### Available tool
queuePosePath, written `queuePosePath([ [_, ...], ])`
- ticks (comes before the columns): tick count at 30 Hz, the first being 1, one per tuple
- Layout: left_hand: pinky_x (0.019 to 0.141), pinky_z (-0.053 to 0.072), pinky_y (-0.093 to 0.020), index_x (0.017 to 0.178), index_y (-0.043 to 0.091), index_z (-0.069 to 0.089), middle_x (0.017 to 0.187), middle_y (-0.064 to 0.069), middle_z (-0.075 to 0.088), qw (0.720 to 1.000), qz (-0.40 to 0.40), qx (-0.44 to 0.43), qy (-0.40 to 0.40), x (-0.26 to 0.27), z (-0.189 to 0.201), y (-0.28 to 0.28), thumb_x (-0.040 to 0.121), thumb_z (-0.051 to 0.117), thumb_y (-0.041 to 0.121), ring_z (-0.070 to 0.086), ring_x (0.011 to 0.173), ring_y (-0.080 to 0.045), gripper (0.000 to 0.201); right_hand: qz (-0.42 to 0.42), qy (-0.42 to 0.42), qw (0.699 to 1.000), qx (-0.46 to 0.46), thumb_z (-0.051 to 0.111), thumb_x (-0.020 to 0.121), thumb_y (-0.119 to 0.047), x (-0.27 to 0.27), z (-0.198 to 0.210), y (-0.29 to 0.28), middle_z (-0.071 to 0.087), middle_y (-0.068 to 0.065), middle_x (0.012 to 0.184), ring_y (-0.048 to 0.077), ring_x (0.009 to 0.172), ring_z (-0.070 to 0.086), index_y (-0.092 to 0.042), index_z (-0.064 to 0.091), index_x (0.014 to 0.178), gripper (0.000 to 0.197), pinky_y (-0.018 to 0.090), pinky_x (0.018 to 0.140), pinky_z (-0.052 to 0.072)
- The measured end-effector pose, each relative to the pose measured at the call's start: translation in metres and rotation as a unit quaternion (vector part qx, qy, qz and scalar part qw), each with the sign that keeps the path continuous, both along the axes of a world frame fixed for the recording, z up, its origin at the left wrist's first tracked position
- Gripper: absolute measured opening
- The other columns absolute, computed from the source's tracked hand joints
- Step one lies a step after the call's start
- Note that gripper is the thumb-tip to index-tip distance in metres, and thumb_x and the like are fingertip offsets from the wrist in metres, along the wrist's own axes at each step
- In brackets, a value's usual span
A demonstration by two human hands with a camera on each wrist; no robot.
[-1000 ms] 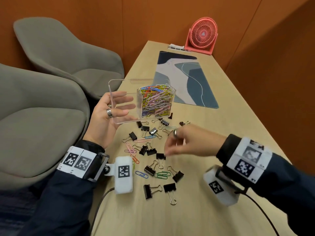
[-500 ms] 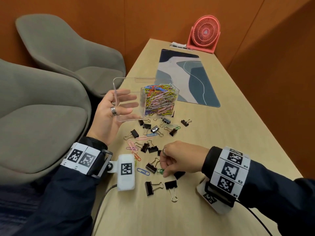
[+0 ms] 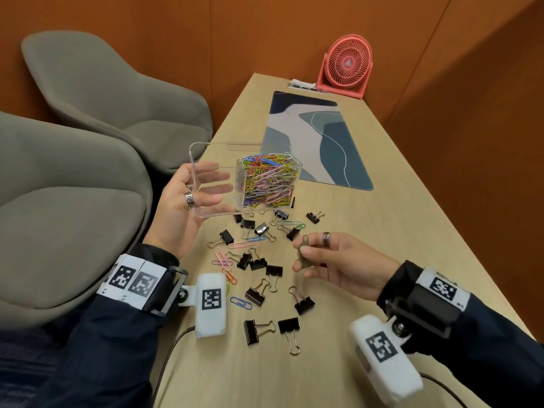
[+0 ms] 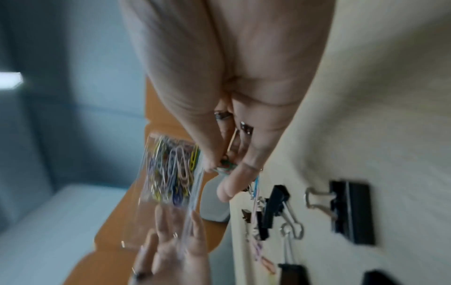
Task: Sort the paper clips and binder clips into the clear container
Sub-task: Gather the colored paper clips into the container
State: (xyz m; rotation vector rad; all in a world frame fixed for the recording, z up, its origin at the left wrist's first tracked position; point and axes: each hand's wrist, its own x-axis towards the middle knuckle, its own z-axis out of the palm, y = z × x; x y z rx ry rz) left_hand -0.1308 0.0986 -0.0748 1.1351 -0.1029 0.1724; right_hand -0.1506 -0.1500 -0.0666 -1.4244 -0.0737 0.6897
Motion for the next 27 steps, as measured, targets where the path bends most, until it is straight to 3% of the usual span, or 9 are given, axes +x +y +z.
queuePosePath([
  [5, 0.071, 0.059, -0.041, 0.103, 0.011, 0.057, 0.103, -0.01, 0.062, 1.0, -0.001, 0.0, 0.0, 0.001, -0.001, 0.0, 0.057, 0.053, -0.004, 0.063, 0.098, -0.029, 0.049, -0.078, 0.12, 0.986, 0.089, 0.05, 0.084, -0.004, 0.003, -0.001, -0.004, 0.058, 0.007, 0.075, 0.014, 0.059, 0.057, -0.005, 0.058, 0.087, 0.008, 0.022, 0.056, 0.054],
  [8, 0.071, 0.059, -0.04, 0.103, 0.011, 0.057, 0.103, -0.01, 0.062, 1.0, -0.001, 0.0, 0.001, 0.001, -0.002, 0.0, 0.057, 0.053, -0.004, 0.062, 0.099, -0.03, 0.049, -0.075, 0.139, 0.984, 0.084, 0.053, 0.083, -0.025, 0.005, -0.001, -0.003, 0.051, 0.004, 0.068, 0.012, 0.054, 0.045, -0.012, 0.056, 0.071, 0.019, 0.02, 0.048, 0.044],
  [10, 0.069, 0.059, -0.039, 0.103, 0.011, 0.057, 0.103, -0.01, 0.062, 1.0, 0.0, -0.001, 0.001, 0.0, -0.002, 0.0, 0.057, 0.053, -0.005, 0.062, 0.099, -0.03, 0.049, -0.056, 0.108, 0.992, 0.036, 0.046, 0.091, -0.039, 0.007, -0.003, 0.001, 0.04, 0.0, 0.06, 0.011, 0.05, 0.033, -0.016, 0.051, 0.06, 0.039, 0.018, 0.045, 0.034],
  [12, 0.067, 0.059, -0.038, 0.103, 0.011, 0.057, 0.103, -0.01, 0.062, 1.0, -0.001, 0.002, 0.001, 0.0, -0.001, 0.0, 0.057, 0.053, -0.004, 0.062, 0.099, -0.03, 0.049, 0.001, 0.001, 0.998, -0.068, 0.038, 0.097, -0.038, 0.005, -0.002, 0.009, 0.032, -0.004, 0.058, 0.01, 0.051, 0.027, -0.02, 0.053, 0.057, 0.046, 0.017, 0.047, 0.028],
  [15, 0.068, 0.059, -0.038, 0.104, 0.011, 0.056, 0.103, -0.01, 0.062, 1.0, 0.001, 0.006, 0.002, 0.0, -0.001, -0.001, 0.057, 0.054, -0.004, 0.062, 0.099, -0.029, 0.049, 0.147, -0.208, 0.934, -0.251, 0.039, 0.099, -0.024, -0.004, 0.005, 0.03, 0.052, -0.016, 0.064, 0.003, 0.063, 0.048, -0.023, 0.065, 0.085, 0.029, 0.013, 0.059, 0.038],
  [17, 0.071, 0.059, -0.04, 0.105, 0.011, 0.056, 0.103, -0.009, 0.062, 1.0, 0.003, 0.007, 0.001, 0.0, -0.001, -0.001, 0.057, 0.054, -0.004, 0.062, 0.099, -0.029, 0.05, 0.227, -0.28, 0.877, -0.317, 0.049, 0.095, -0.024, -0.008, 0.007, 0.046, 0.056, -0.008, 0.068, 0.011, 0.065, 0.051, -0.019, 0.066, 0.095, 0.018, 0.025, 0.065, 0.042],
  [20, 0.076, 0.056, -0.044, 0.105, 0.011, 0.055, 0.103, -0.009, 0.063, 1.0, 0.006, 0.014, 0.001, 0.0, -0.001, 0.0, 0.057, 0.054, -0.004, 0.062, 0.101, -0.03, 0.05, 0.276, -0.314, 0.82, -0.391, 0.067, 0.082, -0.034, -0.013, 0.006, 0.068, 0.034, -0.007, 0.056, 0.009, 0.049, 0.034, -0.019, 0.065, 0.096, 0.02, 0.022, 0.051, 0.026],
  [24, 0.076, 0.056, -0.045, 0.105, 0.011, 0.056, 0.102, -0.008, 0.063, 1.0, 0.008, 0.014, 0.001, 0.0, 0.0, 0.001, 0.057, 0.054, -0.004, 0.063, 0.099, -0.028, 0.05, 0.31, -0.329, 0.755, -0.474, 0.074, 0.075, -0.038, -0.013, 0.001, 0.084, 0.041, -0.015, 0.068, 0.001, 0.06, 0.038, -0.016, 0.062, 0.099, 0.035, 0.019, 0.051, 0.028],
  [27, 0.075, 0.057, -0.043, 0.104, 0.012, 0.056, 0.102, -0.007, 0.063, 1.0, 0.006, 0.01, 0.001, -0.001, 0.0, 0.001, 0.058, 0.054, -0.004, 0.063, 0.098, -0.028, 0.049, 0.321, -0.334, 0.743, -0.484, 0.07, 0.08, -0.029, -0.01, -0.001, 0.089, 0.043, -0.014, 0.066, 0.001, 0.06, 0.039, -0.01, 0.066, 0.097, 0.026, 0.016, 0.052, 0.03],
])
